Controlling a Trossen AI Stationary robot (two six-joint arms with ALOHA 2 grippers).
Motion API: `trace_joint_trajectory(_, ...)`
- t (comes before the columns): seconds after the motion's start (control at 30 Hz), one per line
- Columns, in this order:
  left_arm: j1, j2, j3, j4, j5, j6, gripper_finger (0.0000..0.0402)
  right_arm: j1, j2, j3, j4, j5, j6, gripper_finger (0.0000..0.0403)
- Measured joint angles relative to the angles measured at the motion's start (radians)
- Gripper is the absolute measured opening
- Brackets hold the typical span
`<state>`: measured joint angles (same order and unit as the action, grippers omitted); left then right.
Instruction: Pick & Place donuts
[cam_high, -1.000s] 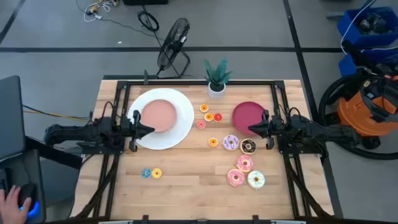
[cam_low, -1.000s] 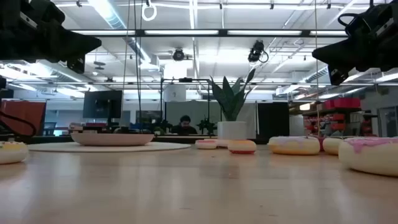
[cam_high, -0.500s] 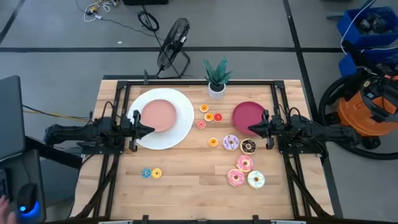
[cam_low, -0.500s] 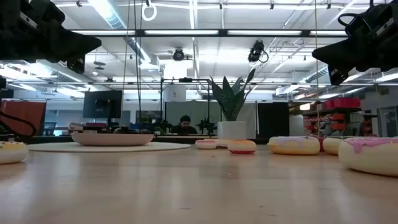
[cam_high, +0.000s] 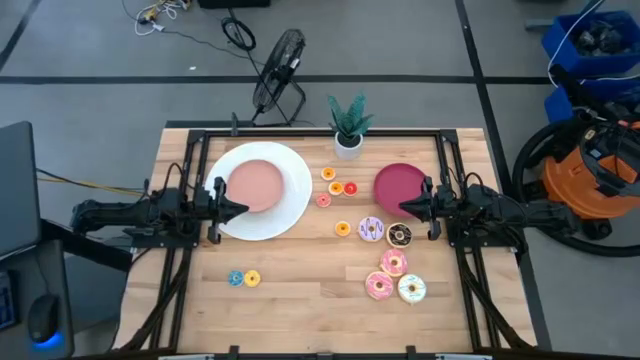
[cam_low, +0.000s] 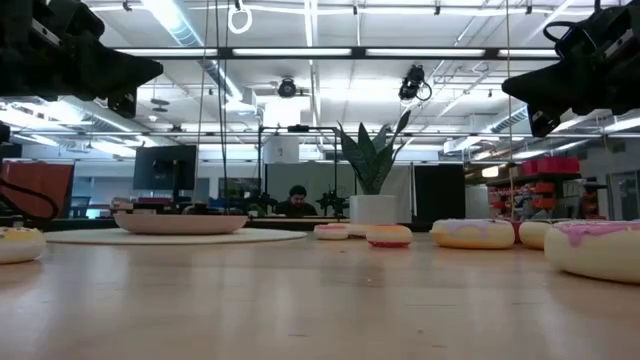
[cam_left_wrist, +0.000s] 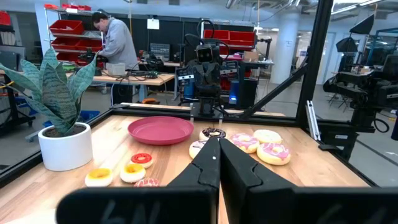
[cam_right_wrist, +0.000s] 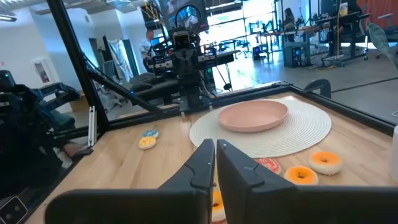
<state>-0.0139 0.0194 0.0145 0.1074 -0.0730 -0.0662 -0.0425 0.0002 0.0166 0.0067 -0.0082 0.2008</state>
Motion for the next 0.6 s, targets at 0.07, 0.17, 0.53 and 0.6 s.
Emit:
trace_joint_trajectory(0.07, 0.0, 0.0, 0.0, 0.0, 0.0, 0.0, 0.0007, 0.0, 0.0, 0.0, 0.0, 0.0, 0.0, 0.0029)
trace_joint_trajectory(0.17, 0.0, 0.0, 0.0, 0.0, 0.0, 0.0, 0.0007, 0.0, 0.0, 0.0, 0.0, 0.0, 0.0, 0.0029)
trace_joint_trajectory(0.53, 0.0, 0.0, 0.0, 0.0, 0.0, 0.0, 0.0007, -0.003, 0.001, 0.0, 0.035, 0.161, 0.101, 0.0029)
trace_joint_trajectory(0.6, 0.0, 0.0, 0.0, 0.0, 0.0, -0.001, 0.0007, -0.003, 0.0, 0.0, 0.058, 0.247, 0.166, 0.0029)
